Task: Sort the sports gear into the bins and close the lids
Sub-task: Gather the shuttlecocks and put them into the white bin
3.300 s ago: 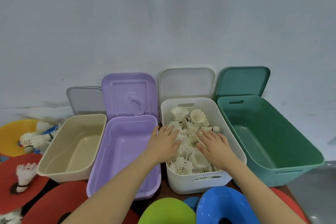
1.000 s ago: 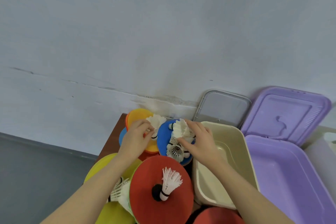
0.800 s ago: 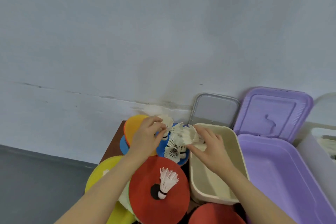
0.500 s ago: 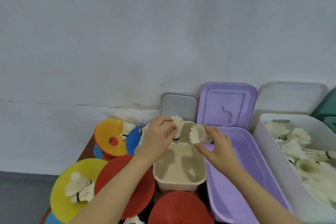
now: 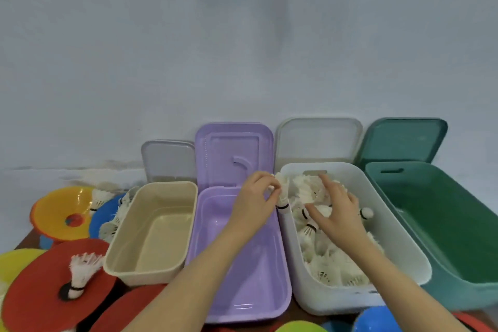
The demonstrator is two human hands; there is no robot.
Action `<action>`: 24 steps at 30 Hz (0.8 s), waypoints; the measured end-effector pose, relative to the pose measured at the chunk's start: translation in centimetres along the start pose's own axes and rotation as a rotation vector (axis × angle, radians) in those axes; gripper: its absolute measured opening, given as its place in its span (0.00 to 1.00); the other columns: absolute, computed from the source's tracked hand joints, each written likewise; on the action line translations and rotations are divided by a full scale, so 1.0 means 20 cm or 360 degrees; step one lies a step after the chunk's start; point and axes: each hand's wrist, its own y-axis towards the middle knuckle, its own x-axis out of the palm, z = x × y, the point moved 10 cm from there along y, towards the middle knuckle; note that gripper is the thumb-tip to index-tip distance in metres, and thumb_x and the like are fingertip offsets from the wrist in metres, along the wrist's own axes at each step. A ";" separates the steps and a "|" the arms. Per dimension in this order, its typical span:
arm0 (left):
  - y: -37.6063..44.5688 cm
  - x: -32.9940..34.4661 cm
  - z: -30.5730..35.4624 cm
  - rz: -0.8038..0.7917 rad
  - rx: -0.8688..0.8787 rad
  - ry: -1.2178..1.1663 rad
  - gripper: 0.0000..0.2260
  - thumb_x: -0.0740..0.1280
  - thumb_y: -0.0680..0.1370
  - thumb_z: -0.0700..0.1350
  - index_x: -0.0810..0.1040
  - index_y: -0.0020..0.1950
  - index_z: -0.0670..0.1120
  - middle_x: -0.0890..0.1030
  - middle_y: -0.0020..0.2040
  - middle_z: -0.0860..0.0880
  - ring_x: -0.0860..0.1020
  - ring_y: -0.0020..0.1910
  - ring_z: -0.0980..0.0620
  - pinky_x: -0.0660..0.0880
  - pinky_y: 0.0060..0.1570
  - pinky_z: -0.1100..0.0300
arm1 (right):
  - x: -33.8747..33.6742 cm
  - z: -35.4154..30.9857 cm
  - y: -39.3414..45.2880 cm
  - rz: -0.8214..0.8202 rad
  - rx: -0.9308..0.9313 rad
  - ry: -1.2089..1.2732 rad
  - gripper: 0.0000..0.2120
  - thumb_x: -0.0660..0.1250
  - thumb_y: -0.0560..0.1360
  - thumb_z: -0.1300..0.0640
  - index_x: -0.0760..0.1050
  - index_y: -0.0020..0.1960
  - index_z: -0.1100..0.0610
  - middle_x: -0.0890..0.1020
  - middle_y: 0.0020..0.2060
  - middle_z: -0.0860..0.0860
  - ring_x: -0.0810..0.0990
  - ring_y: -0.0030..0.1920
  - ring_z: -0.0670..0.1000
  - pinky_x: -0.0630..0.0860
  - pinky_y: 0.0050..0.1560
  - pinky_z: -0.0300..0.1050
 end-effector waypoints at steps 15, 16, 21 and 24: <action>0.07 0.72 -0.14 -0.0698 -0.0307 0.0488 0.11 0.56 0.79 0.41 0.68 0.60 0.46 0.75 0.56 0.46 0.74 0.50 0.45 0.72 0.48 0.53 | 0.15 0.67 -0.01 -0.0677 0.0368 -0.0307 0.29 0.55 0.79 0.47 0.50 0.76 0.53 0.69 0.67 0.47 0.65 0.69 0.50 0.54 0.69 0.50; 0.07 0.74 -0.14 -0.0713 -0.0266 0.0522 0.16 0.56 0.79 0.42 0.65 0.67 0.48 0.73 0.63 0.46 0.74 0.55 0.45 0.72 0.52 0.53 | 0.20 0.68 -0.04 -0.0791 0.0376 -0.0305 0.28 0.52 0.80 0.45 0.49 0.76 0.53 0.64 0.71 0.47 0.59 0.72 0.50 0.51 0.71 0.50; 0.02 0.81 -0.10 -0.0927 0.0019 0.0967 0.21 0.51 0.82 0.48 0.55 0.76 0.51 0.64 0.74 0.49 0.63 0.70 0.49 0.54 0.68 0.55 | 0.30 0.74 -0.13 -0.1069 0.0383 -0.0324 0.32 0.42 0.79 0.39 0.42 0.77 0.55 0.46 0.76 0.50 0.43 0.76 0.48 0.41 0.74 0.49; -0.02 0.81 -0.13 -0.0988 -0.0025 0.1121 0.22 0.50 0.82 0.51 0.54 0.76 0.51 0.65 0.72 0.50 0.61 0.72 0.51 0.46 0.71 0.53 | 0.33 0.71 -0.20 -0.1261 0.0349 -0.0386 0.34 0.41 0.79 0.37 0.38 0.76 0.55 0.42 0.76 0.51 0.40 0.75 0.48 0.41 0.74 0.47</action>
